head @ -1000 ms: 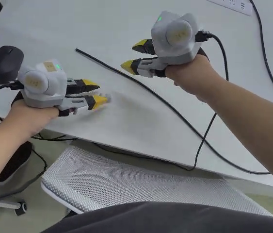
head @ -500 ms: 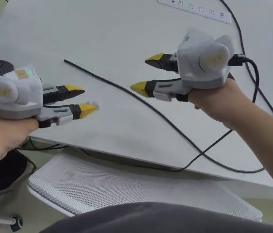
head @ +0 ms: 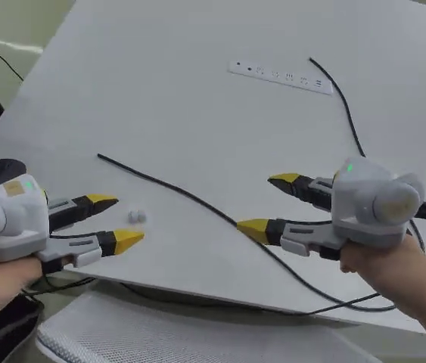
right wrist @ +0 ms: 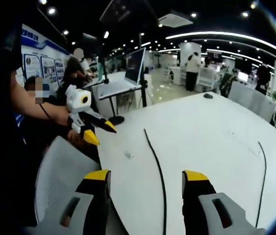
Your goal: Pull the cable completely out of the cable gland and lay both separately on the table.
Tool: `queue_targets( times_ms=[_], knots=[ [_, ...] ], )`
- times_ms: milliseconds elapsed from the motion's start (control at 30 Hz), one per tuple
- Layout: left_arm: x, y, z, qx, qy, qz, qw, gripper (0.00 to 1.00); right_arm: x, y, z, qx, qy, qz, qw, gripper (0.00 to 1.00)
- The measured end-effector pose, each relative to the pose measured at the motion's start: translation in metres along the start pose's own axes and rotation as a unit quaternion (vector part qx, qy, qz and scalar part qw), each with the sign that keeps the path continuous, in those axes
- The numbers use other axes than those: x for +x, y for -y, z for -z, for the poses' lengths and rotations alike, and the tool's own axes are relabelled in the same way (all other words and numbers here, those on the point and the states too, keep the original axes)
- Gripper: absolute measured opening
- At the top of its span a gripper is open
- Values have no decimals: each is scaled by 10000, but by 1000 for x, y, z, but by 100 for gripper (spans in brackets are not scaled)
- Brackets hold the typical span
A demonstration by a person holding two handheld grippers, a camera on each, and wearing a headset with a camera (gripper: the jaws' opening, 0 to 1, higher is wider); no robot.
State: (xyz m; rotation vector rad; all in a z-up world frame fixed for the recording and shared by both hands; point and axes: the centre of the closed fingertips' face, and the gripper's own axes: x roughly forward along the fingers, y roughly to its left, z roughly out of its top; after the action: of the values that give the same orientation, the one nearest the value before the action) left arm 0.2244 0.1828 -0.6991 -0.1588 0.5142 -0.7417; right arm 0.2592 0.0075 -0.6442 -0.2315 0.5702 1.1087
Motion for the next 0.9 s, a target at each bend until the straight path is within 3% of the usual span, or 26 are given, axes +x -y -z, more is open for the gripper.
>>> queue_targets(
  times_ms=[100,367,533,700,900],
  knots=[
    [-4,5,0,1,-46,-23,10000,55,-13,-1,13,388,162,109,9991,63],
    [-17,17,-4,67,-64,-109,9999,66,-39,-3,59,822,111,431,9956,70],
    [-21,21,-5,279,-36,-180,9994,71,-43,-8,70,1000,150,420,9940,73],
    [-22,19,4,399,-170,-217,9988,75,-46,-11,72,933,194,361,9948,80],
    [-25,12,12,266,-289,-332,9987,81,-42,-15,78,1049,153,297,9939,88]
  ],
)
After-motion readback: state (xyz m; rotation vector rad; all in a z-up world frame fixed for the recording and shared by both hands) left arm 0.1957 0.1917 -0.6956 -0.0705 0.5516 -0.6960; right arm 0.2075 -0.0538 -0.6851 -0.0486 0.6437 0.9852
